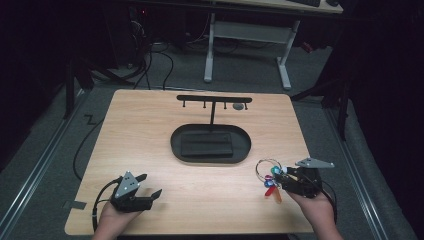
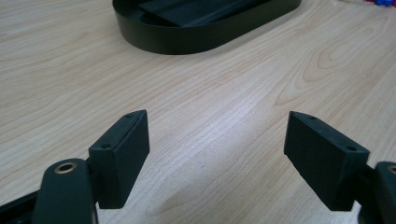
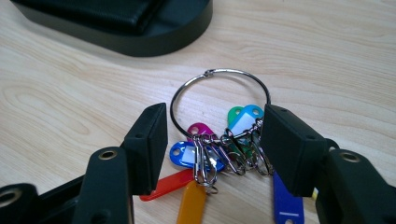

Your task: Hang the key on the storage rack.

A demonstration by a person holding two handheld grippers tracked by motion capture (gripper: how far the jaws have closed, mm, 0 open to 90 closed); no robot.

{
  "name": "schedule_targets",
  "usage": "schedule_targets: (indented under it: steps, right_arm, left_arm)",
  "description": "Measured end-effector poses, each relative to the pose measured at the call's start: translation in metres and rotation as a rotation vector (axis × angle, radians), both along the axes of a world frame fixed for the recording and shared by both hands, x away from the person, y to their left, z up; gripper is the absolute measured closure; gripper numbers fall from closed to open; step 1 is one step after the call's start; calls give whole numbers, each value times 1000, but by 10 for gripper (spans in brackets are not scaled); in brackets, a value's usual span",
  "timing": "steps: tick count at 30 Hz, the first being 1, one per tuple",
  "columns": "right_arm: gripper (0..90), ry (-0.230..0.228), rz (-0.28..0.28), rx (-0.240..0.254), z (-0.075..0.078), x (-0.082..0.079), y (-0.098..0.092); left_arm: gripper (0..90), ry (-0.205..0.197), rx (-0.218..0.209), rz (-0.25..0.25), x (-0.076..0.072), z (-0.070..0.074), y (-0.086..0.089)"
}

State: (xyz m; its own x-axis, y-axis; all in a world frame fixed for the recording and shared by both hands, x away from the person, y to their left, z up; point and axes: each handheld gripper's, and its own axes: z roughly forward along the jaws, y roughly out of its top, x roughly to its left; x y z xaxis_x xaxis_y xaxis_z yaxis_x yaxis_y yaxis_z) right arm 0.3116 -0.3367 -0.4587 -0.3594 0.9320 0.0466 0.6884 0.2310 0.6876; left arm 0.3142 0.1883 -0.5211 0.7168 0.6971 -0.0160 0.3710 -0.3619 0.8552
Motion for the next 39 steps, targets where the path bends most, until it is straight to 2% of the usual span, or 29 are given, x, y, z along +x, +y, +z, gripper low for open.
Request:
schedule_targets:
  steps: [6, 11, 13, 15, 20, 25, 28, 33, 39]
  right_arm:
    - [421, 77, 40, -75, 7, 17, 8]
    - [418, 131, 69, -127, 11, 30, 15]
    - [415, 155, 73, -144, 10, 36, 17]
    - [415, 173, 77, -153, 10, 41, 19]
    - [426, 220, 88, -197, 8, 53, 21]
    - [483, 246, 99, -213, 15, 64, 21]
    - [505, 271, 94, -238, 17, 71, 20]
    - [547, 330, 75, -244, 10, 87, 13]
    - [614, 403, 55, -277, -5, 106, 8]
  left_arm:
    - [231, -6, -11, 2, 0, 2, -1]
    - [231, -6, 24, -27, 1, 0, -6]
    - [231, -9, 21, -28, 1, 1, -6]
    - [230, -8, 6, -25, 1, 2, -5]
    - [232, -4, 13, -27, 1, 2, -8]
    - [232, -6, 24, -38, 1, 1, -10]
    - [234, -5, 16, -35, 1, 1, -9]
    - [239, -9, 17, -39, -1, 1, -8]
    - [247, -5, 19, -37, -2, 1, -5]
